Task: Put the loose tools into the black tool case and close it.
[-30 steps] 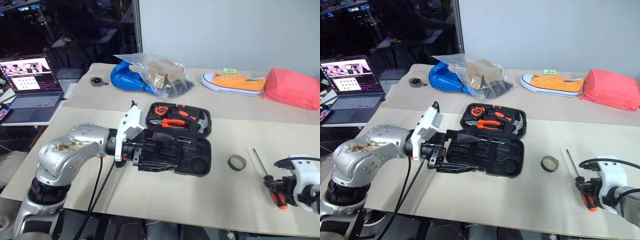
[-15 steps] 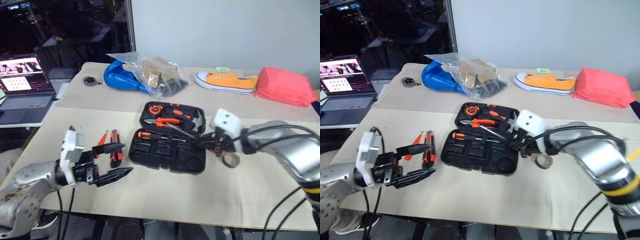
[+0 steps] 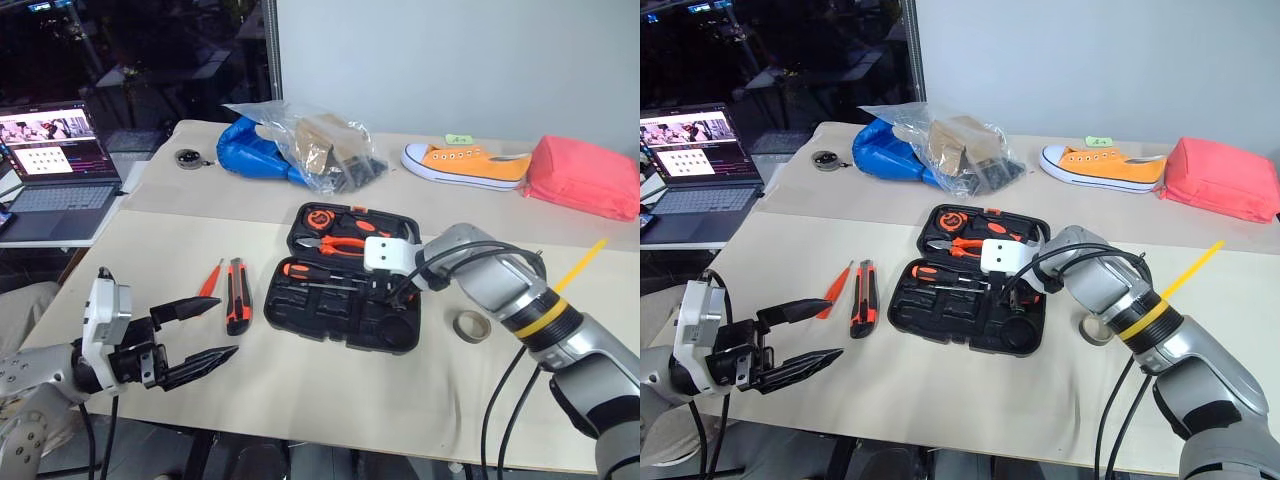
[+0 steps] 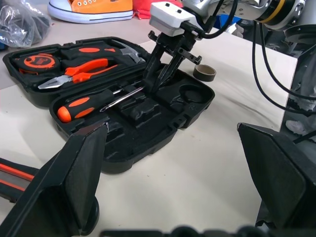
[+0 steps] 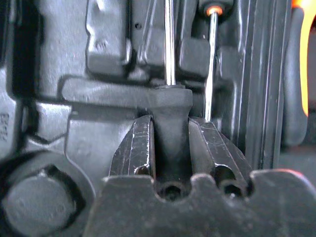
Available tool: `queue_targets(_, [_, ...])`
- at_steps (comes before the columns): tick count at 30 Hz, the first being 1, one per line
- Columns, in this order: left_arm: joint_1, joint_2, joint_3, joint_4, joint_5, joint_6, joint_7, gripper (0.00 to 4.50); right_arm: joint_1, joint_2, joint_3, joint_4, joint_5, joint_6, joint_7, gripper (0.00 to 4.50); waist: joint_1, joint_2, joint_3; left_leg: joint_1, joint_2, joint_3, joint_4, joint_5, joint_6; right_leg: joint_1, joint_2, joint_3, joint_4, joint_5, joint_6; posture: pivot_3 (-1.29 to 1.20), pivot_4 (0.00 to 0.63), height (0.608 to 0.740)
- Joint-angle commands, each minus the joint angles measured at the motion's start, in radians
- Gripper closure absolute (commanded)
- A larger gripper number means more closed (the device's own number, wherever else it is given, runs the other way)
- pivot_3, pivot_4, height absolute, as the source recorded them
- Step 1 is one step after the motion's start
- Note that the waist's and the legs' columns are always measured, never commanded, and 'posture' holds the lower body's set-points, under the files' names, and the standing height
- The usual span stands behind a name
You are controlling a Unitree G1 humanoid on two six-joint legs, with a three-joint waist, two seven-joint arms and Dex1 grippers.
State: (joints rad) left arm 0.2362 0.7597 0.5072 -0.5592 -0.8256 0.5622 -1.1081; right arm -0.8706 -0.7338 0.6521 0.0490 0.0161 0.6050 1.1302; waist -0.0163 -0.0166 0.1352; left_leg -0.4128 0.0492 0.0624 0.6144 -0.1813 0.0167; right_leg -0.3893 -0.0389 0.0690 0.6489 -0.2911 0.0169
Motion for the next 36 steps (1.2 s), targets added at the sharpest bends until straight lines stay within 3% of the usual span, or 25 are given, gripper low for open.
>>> queue_targets(1, [-0.02,0.012,-0.006,0.007,-0.001,-0.034,-0.004,0.0,0.003,0.001,-0.044,-0.027,-0.002,0.08,0.026,3.85,0.0,0.0,0.0,0.0,0.0,0.0,0.0,0.0,0.0,0.0,0.0,0.0,0.0,0.0,0.0,0.0,0.15,0.74])
queue_targets(11, [-0.048,0.031,-0.04,0.047,0.019,-0.067,-0.033,0.0,0.031,0.015,-0.047,-0.058,-0.014,0.109,0.058,3.85,0.001,0.0,0.0,-0.001,0.0,0.0,-0.001,0.0,0.0,-0.001,0.0,0.0,-0.001,0.0,0.0,0.0,0.15,0.74])
queue_targets(12, [-0.05,0.033,-0.041,0.049,0.018,-0.068,-0.034,0.0,0.035,0.011,-0.05,-0.067,-0.014,0.104,0.061,2.84,0.001,0.0,0.0,-0.001,0.0,0.0,-0.001,0.0,0.0,-0.001,0.0,0.0,-0.001,0.0,0.0,0.0,0.15,0.74])
queue_targets(14, [-0.051,0.037,-0.042,0.054,0.019,-0.069,-0.039,0.0,0.046,0.0,-0.085,-0.1,-0.003,0.099,0.054,2.32,0.001,0.0,0.0,-0.001,0.0,0.0,-0.001,0.0,0.0,-0.001,0.0,-0.001,-0.001,0.0,0.0,0.0,0.15,0.74])
queue_targets(21, [-0.05,0.037,-0.046,0.063,0.024,-0.073,-0.044,0.0,0.122,-0.038,-0.287,-0.239,0.127,0.111,0.063,2.32,-0.001,0.0,0.0,-0.002,0.0,0.0,-0.002,0.0,0.0,-0.002,0.0,-0.001,-0.001,0.0,-0.001,0.0,0.15,0.74])
queue_targets(24, [-0.054,0.036,-0.051,0.072,0.026,-0.079,-0.043,0.0,0.188,0.006,-0.404,-0.284,0.211,0.102,0.022,3.03,-0.004,0.0,0.0,-0.001,0.0,0.0,-0.001,0.0,0.0,-0.001,0.0,0.0,0.0,0.0,-0.001,0.0,0.15,0.74])
queue_targets(28, [-0.058,0.032,-0.051,0.086,0.032,-0.09,-0.045,0.0,0.311,0.091,-0.513,-0.34,0.236,0.08,-0.124,4.43,-0.002,-0.001,0.0,0.001,0.0,0.0,-0.001,0.0,0.0,0.001,0.001,0.0,0.0,0.0,-0.001,0.0,0.15,0.74])
queue_targets(34, [-0.01,0.019,-0.031,0.122,0.052,-0.144,-0.08,0.0,0.529,0.224,-0.539,-0.386,0.095,-0.095,-0.428,4.47,-0.002,-0.001,0.0,0.0,0.0,0.001,-0.002,0.0,0.0,0.0,0.0,0.0,0.0,-0.001,0.0,0.0,0.15,0.74])
queue_targets(36, [0.007,0.018,-0.025,0.13,0.055,-0.157,-0.091,0.0,0.588,0.244,-0.481,-0.379,0.009,-0.149,-0.507,4.47,-0.006,-0.001,0.0,-0.001,0.0,0.001,-0.002,0.0,0.0,-0.001,0.0,0.0,0.0,-0.001,0.0,0.0,0.15,0.74])
